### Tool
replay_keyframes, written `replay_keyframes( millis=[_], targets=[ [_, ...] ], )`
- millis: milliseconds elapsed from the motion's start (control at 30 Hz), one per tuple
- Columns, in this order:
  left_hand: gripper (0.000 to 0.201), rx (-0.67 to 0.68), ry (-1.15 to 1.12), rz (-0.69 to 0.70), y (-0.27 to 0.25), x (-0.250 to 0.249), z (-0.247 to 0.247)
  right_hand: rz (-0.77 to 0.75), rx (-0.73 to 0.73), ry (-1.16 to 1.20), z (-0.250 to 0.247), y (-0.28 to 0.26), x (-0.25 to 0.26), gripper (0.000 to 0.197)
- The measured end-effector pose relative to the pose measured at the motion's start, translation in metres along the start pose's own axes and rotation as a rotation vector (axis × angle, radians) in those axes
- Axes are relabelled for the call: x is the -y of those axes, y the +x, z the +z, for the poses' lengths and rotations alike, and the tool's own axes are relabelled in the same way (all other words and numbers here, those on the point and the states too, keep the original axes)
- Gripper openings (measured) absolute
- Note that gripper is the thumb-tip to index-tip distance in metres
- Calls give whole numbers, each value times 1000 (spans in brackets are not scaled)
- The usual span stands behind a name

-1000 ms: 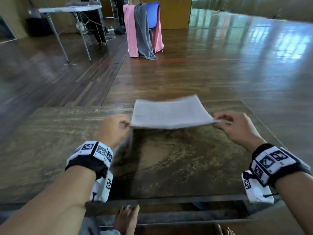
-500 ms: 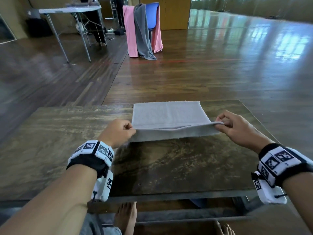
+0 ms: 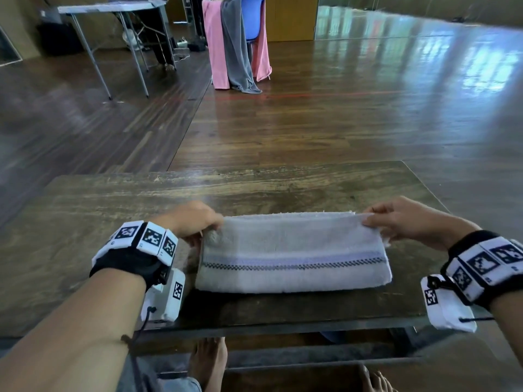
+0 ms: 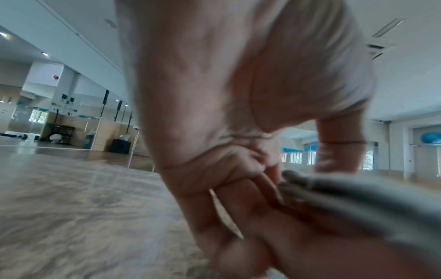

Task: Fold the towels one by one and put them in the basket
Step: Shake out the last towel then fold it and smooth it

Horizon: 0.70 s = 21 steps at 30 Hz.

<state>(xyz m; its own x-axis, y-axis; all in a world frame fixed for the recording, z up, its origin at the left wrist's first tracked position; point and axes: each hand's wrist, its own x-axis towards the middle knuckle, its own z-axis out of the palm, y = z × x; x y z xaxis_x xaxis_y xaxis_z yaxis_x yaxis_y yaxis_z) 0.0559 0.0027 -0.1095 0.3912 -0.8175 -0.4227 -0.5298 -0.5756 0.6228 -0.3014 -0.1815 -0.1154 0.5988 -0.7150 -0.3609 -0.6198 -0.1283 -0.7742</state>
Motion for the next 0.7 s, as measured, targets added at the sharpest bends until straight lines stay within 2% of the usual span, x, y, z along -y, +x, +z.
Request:
replay_keyframes(
  millis=[100,267,367,500,700],
  targets=[
    [29,-159,38,30,13,0,1,-51,-181,-37,0,20,-2,17],
    [25,-242,171,-28,19,0,10,-82,-348,-325,16,46,-1,21],
    [28,-258,215,-22,21,0,11,-85,-350,-469,26,51,0,21],
    [17,-266,291,26,19,-3,10,-90,-323,-490,31,53,-2,16],
    [2,-259,275,71,8,-7,9,-75,-329,-524,30,47,1,15]
  ],
)
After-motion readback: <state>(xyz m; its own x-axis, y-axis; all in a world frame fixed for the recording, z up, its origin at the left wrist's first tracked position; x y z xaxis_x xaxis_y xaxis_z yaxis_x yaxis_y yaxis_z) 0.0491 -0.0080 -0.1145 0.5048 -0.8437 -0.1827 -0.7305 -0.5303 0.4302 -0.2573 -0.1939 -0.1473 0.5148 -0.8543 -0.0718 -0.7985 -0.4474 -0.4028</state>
